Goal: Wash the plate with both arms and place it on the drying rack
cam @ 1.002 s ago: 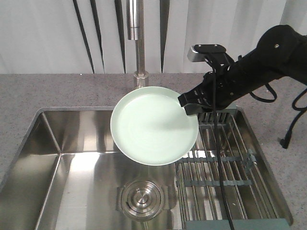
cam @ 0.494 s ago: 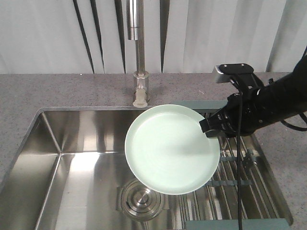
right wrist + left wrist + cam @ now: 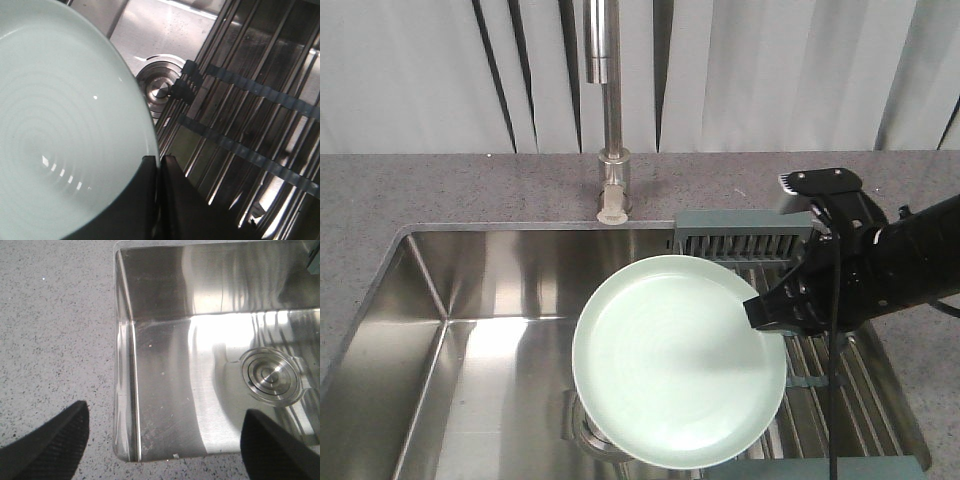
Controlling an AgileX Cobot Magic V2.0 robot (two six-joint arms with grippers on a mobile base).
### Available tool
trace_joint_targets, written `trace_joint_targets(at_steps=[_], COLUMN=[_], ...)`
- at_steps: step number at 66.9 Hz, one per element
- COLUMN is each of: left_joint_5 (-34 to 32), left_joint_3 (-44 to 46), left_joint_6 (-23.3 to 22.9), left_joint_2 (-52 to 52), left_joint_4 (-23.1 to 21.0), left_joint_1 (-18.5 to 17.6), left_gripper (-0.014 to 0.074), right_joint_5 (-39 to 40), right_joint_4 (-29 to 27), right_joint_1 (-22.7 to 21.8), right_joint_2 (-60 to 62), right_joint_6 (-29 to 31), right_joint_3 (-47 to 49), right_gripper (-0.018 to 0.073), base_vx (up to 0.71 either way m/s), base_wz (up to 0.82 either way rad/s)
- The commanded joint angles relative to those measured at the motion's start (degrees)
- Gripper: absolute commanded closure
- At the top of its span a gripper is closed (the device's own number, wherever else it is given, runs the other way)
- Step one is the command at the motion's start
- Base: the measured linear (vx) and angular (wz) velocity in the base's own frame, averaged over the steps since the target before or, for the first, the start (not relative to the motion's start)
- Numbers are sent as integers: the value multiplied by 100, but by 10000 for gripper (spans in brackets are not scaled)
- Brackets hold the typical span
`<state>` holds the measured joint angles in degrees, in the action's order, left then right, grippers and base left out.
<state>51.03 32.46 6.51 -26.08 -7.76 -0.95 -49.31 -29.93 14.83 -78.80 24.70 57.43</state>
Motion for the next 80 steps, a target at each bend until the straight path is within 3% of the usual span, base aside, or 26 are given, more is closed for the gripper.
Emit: trace_joint_targets(at_steps=[1, 21, 36, 67, 80], left_joint_5=[-316, -316, -316, -316, -316], left_joint_3=[138, 138, 138, 138, 138], left_joint_6=[-48, -48, -48, -48, -48], left_joint_2=[-33, -33, -33, -33, -33], left_joint_4=[-68, -68, -68, -68, -68], left_joint_1=[14, 14, 14, 14, 14], left_gripper=[24, 24, 24, 24, 24], right_joint_5=[252, 696, 700, 397, 101], right_joint_4=[-175, -112, -106, 214, 273], right_joint_1=[183, 924, 1314, 1288, 1013], right_joint_2=[202, 28, -516, -1659, -2114], right_joint_6=[-68, -340, -369, -320, -306], right_joint_3=[129, 172, 751, 2252, 3037], right_gripper=[560, 560, 560, 560, 560], base_vx=[0, 0, 0, 0, 0], base_wz=[0, 0, 0, 0, 0])
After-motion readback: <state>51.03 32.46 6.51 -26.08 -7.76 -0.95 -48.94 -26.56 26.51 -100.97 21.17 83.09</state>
